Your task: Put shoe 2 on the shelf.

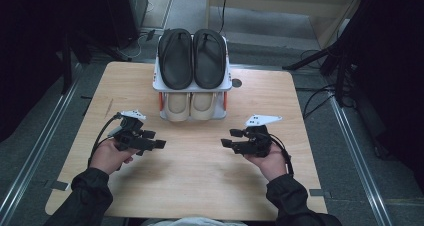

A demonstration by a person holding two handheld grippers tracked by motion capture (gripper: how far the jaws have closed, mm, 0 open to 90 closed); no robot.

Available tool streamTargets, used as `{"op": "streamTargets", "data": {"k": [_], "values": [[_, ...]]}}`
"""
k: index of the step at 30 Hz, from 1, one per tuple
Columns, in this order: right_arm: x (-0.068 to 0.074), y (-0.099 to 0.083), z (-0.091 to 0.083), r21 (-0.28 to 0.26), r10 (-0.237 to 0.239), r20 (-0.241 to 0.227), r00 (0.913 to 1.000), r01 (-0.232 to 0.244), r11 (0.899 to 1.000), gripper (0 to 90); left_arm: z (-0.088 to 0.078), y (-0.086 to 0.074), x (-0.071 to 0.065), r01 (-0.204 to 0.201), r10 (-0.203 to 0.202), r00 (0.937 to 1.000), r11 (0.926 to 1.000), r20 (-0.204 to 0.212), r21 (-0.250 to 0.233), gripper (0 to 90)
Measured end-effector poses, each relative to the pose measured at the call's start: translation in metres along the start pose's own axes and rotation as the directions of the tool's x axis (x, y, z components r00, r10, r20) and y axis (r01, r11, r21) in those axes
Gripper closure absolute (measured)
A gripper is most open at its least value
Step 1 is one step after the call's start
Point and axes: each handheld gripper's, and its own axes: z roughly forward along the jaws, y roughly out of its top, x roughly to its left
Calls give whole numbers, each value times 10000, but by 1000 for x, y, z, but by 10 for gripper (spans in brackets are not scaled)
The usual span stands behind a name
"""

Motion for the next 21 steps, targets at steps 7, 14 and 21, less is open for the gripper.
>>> {"op": "streamTargets", "data": {"k": [7,14,21], "values": [[-6,-2,-2,98,157,85,9998,-157,9998,438,1,0,0,-50,50,10000,10000,-71,65,316],[-6,-2,0,193,74,105,9999,-76,9998,433,3,0,0,-29,31,9999,9998,-96,178,313],[-7,-2,0,188,111,94,9999,-113,9998,431,4,-1,1,-47,49,9999,9997,-129,219,307]]}}
